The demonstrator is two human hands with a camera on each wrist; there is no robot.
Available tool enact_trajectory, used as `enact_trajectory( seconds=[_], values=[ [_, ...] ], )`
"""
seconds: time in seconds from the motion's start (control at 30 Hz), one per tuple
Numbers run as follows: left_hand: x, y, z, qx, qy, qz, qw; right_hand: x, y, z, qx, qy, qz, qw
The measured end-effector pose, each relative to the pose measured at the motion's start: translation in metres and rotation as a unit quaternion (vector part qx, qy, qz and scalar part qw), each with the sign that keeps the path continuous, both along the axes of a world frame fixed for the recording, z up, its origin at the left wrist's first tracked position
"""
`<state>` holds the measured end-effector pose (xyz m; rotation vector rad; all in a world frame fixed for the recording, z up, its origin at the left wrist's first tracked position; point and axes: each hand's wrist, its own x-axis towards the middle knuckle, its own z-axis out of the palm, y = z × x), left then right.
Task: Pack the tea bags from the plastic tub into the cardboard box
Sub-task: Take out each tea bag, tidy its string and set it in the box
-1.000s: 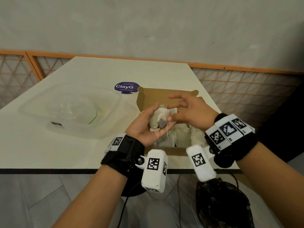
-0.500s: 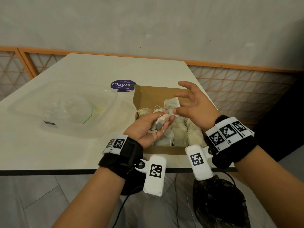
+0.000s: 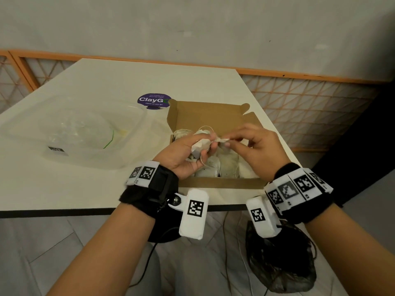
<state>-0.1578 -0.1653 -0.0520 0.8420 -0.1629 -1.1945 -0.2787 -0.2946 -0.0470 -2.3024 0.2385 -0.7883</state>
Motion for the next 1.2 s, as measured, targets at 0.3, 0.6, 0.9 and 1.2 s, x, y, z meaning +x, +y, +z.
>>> enact_trajectory(
  seconds=[0.3, 0.6, 0.9, 1.2],
  values=[
    [0.006, 0.005, -0.002, -0.129, 0.126, 0.075, 0.981, -0.020, -0.019, -0.003, 0.288, 0.030, -0.076, 0.954],
    [0.003, 0.006, -0.002, -0.139, 0.123, 0.101, 0.978, -0.021, -0.006, -0.010, 0.191, 0.105, -0.107, 0.970],
    [0.002, 0.006, -0.004, -0.134, 0.098, 0.095, 0.982, -0.023, 0.008, -0.007, -0.155, 0.186, -0.199, 0.950],
    [0.003, 0.006, -0.004, -0.129, 0.103, 0.092, 0.982, 0.016, 0.000, 0.018, -0.296, 0.362, -0.057, 0.882]
  ],
)
